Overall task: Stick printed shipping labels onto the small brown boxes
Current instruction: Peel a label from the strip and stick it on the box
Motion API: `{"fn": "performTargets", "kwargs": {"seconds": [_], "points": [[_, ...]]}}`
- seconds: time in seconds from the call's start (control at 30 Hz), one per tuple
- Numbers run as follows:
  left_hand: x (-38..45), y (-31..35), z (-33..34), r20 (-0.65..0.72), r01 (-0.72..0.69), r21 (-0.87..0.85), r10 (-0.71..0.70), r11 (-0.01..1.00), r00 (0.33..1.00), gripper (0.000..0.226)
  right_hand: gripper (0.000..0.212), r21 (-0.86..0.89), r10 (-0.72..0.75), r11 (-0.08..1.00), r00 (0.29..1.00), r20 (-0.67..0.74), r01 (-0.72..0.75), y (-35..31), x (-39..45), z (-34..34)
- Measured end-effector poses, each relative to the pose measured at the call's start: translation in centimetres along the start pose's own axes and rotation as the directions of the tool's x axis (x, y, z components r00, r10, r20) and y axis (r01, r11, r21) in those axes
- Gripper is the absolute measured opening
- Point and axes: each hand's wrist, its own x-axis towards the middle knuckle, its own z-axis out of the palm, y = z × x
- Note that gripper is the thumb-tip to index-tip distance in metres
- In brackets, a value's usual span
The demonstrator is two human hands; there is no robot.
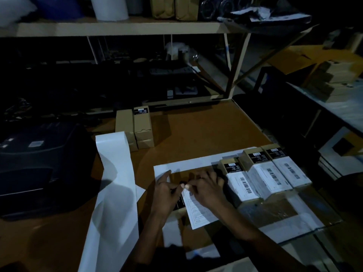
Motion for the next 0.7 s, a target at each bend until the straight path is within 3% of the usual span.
{"fn": "performTargets", "kwargs": {"seconds": [0.2,0.27,0.4,0.6,0.7], "points": [[-0.1,0.1,0.2,0.004,0.038,0.024,-0.038,0.999,0.999,0.025,0.038,-0.139,0.119,0.982,0.988,-0.095,-0.132,2.8,0.3,-1.6],[-0.2,0.4,0.2,-0.014,0.039,0.029,-0.038,0.999,0.999,0.024,0.033,-0.184,0.089,0.977,0.989,-0.114,-0.110,1.4,0.0,-1.0],[-0.2,0.3,0.0,-0.009,0.019,0.015,-0.019,1.000,1.000,0.024,0.031,-0.066,-0.016,0.998,0.998,-0.056,0.013,-1.3,-0.7,0.9],[-0.4,0.5,-0.1,0.023,0.031,0.068,-0.033,0.997,0.999,0.031,0.040,-0.182,0.149,0.969,0.983,-0.112,-0.167,3.1,-0.1,-1.5],[-0.5,0.9,-0.2,0.026,0.061,0.085,-0.063,0.995,0.998,0.030,0.038,-0.232,0.160,0.955,0.979,-0.126,-0.186,3.4,0.2,-1.7]]}}
